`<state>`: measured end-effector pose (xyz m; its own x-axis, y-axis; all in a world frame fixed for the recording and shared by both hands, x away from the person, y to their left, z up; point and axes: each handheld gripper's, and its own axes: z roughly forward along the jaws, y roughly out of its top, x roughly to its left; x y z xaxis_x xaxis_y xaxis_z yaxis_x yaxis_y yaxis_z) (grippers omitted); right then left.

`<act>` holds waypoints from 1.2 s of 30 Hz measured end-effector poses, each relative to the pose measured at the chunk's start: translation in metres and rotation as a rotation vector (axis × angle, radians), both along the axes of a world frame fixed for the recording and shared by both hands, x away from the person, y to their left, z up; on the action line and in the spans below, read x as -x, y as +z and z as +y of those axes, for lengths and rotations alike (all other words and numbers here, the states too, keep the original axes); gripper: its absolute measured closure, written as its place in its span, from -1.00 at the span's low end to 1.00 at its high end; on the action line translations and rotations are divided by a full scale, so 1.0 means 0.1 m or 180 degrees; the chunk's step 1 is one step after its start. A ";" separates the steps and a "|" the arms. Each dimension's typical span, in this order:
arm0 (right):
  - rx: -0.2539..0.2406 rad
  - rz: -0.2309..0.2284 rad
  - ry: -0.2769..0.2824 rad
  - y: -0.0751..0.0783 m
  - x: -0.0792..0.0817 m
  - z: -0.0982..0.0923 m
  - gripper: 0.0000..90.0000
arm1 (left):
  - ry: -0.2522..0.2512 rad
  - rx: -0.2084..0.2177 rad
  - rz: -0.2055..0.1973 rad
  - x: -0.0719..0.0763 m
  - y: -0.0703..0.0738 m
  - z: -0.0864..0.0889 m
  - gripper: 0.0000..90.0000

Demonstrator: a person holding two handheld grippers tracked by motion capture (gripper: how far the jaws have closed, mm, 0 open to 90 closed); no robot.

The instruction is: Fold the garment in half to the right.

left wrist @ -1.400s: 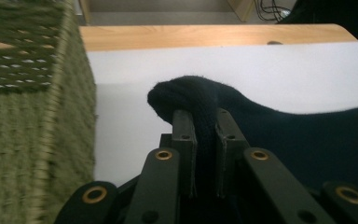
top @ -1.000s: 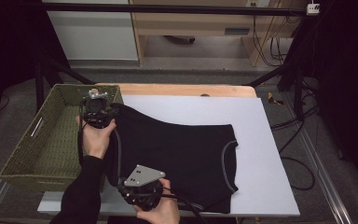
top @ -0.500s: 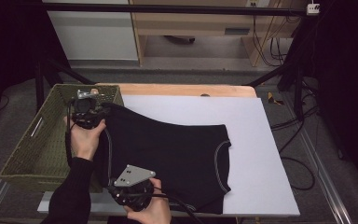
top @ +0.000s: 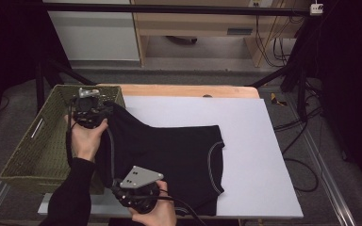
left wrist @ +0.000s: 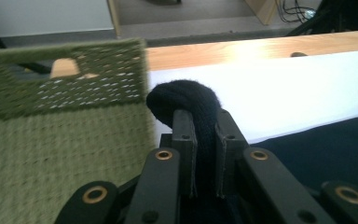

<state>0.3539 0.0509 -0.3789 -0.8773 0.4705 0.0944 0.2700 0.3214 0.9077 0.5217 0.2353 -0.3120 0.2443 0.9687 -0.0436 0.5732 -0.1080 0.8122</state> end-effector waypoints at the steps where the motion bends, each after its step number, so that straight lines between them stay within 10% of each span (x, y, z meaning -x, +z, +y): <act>1: -0.0016 0.0002 -0.0028 0.00 0.00 -0.04 0.71 | -0.0024 -0.0009 -0.0007 -0.02 0.00 -0.06 0.81; 20: -0.0316 0.0022 -0.0501 -0.02 0.04 -0.81 0.70 | -0.0434 -0.0153 -0.0057 -0.16 0.08 -0.92 0.81; 36: -0.0389 0.0078 -0.0826 -0.22 0.06 -1.29 0.69 | -0.0732 -0.0227 0.0024 -0.28 -0.12 -1.52 0.81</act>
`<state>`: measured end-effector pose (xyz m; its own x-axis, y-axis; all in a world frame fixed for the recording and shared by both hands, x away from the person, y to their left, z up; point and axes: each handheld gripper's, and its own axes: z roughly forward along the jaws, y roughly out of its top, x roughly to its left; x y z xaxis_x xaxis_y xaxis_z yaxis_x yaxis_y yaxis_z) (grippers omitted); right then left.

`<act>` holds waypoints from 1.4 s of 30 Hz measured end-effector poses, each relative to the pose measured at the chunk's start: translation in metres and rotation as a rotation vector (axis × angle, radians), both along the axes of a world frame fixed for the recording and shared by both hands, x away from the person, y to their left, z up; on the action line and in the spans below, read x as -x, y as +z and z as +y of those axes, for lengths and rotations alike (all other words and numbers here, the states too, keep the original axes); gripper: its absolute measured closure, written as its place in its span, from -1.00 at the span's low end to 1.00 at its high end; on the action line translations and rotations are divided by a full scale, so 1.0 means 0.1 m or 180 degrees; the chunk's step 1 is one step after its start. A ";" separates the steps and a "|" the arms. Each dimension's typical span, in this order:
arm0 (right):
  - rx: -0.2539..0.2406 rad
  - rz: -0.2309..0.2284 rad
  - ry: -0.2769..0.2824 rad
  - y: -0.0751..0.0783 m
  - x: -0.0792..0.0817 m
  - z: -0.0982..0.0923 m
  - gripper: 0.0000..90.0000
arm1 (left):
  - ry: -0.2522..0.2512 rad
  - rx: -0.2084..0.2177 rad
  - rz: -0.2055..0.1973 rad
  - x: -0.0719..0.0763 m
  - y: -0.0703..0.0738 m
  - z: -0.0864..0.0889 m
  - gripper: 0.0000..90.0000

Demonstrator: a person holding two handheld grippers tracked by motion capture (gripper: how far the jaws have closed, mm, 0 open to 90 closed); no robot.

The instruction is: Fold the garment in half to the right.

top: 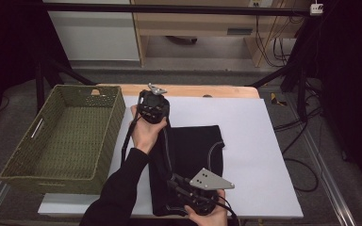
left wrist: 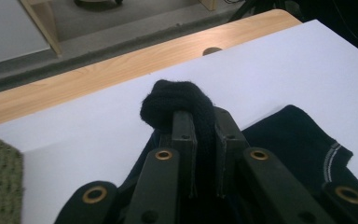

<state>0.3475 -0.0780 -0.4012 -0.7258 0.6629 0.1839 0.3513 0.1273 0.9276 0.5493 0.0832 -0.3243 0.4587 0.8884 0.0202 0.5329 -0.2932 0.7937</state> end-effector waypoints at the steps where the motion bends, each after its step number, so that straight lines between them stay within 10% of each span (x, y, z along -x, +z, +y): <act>1: 0.0003 0.0008 -0.0013 -0.01 0.00 -0.02 0.69 | -0.0017 0.0006 0.0007 0.00 -0.01 -0.02 0.81; 42: 0.0165 0.0366 -0.0561 -0.38 0.02 -0.75 0.66 | -0.0427 0.0130 0.0356 -0.33 -0.74 -1.08 0.77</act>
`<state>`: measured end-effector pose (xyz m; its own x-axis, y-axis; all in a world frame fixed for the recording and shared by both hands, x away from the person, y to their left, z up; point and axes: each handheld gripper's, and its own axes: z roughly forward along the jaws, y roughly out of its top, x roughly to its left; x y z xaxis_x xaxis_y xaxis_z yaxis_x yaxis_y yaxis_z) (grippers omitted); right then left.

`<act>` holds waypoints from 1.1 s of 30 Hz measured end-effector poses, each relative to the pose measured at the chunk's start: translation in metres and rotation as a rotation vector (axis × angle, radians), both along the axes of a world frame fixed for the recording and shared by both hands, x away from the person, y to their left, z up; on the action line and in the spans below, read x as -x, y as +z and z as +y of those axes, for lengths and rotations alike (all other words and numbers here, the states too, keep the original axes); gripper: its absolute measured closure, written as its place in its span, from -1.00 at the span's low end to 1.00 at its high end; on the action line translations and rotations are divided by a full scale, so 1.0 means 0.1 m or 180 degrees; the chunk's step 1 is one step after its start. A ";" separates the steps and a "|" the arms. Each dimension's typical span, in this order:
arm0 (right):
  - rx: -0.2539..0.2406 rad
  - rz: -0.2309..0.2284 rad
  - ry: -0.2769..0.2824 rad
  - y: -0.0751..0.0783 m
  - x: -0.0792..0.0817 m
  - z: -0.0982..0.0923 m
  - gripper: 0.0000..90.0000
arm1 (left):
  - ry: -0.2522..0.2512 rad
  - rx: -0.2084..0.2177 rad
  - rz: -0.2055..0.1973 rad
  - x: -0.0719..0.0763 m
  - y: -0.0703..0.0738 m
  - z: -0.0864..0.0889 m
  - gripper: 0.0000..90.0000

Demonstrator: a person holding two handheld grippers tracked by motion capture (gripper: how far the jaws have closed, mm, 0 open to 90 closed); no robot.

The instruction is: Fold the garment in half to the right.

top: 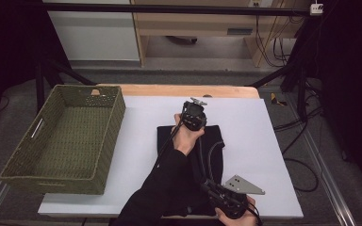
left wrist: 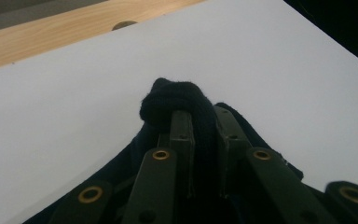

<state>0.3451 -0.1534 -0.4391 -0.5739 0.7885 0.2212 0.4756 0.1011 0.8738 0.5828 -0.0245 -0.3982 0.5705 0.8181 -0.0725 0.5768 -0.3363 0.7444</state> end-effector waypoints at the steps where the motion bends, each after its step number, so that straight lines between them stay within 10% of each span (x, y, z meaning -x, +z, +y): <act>1: 0.0012 0.0013 -0.0004 -0.01 0.00 -0.01 0.66 | -0.0004 0.0017 0.0014 -0.01 -0.02 -0.01 0.77; 5: 0.0082 0.0057 -0.0096 -0.03 -0.01 -0.06 0.65 | -0.0084 0.0177 0.0040 -0.06 -0.10 -0.04 0.70; 12: 0.0304 0.0092 -0.0353 -0.05 -0.01 -0.17 0.48 | -0.0394 0.0772 -0.0027 -0.05 -0.07 0.07 -0.05; 21: 0.0121 -0.0067 -0.0244 0.14 -0.08 -0.36 -0.25 | -0.0417 0.0759 -0.0287 0.22 0.02 0.62 -0.61; 33: 0.0546 -0.0015 0.0004 0.17 -0.46 -0.43 -0.37 | -0.0249 0.0718 -0.0282 0.75 -0.18 1.42 -0.84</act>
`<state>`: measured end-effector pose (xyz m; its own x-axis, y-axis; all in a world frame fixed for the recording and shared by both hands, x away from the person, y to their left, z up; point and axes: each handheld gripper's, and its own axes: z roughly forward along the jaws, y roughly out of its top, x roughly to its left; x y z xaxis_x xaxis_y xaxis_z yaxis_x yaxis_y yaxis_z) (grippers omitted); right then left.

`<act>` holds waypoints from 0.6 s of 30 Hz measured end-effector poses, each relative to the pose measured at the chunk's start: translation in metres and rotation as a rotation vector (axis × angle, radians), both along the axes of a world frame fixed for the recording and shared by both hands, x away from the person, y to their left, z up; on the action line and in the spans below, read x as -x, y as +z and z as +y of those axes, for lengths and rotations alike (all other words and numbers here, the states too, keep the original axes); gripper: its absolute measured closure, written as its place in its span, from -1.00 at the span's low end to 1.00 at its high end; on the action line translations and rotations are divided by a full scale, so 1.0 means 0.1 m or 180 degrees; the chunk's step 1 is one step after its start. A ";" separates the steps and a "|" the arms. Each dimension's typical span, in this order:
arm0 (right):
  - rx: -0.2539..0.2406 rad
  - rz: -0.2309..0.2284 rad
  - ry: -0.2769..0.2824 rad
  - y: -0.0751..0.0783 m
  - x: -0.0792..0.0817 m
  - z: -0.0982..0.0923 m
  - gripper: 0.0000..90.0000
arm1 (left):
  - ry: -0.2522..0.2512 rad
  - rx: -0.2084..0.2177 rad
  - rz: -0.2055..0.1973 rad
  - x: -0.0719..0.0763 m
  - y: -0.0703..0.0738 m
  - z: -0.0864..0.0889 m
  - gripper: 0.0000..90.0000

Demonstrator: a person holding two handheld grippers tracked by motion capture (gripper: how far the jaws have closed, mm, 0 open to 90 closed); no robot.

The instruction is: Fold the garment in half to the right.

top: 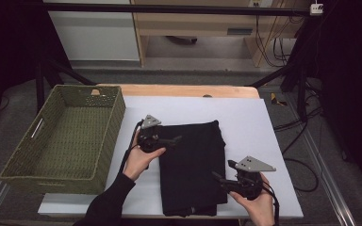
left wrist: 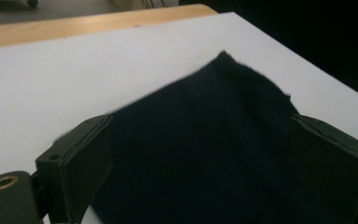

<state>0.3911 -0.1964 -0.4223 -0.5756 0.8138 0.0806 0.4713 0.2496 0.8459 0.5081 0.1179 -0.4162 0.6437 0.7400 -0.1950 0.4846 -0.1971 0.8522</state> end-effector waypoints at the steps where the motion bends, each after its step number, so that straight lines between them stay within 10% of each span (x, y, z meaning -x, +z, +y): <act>1: -0.0022 0.0038 0.0001 -0.02 -0.01 -0.02 -0.37 | 0.0017 0.0002 0.0023 0.04 -0.03 0.03 -0.84; 18: 0.0040 0.0599 0.0036 -0.43 0.02 -0.08 -0.25 | 0.0039 -0.0256 0.0483 0.79 -0.57 0.25 -0.46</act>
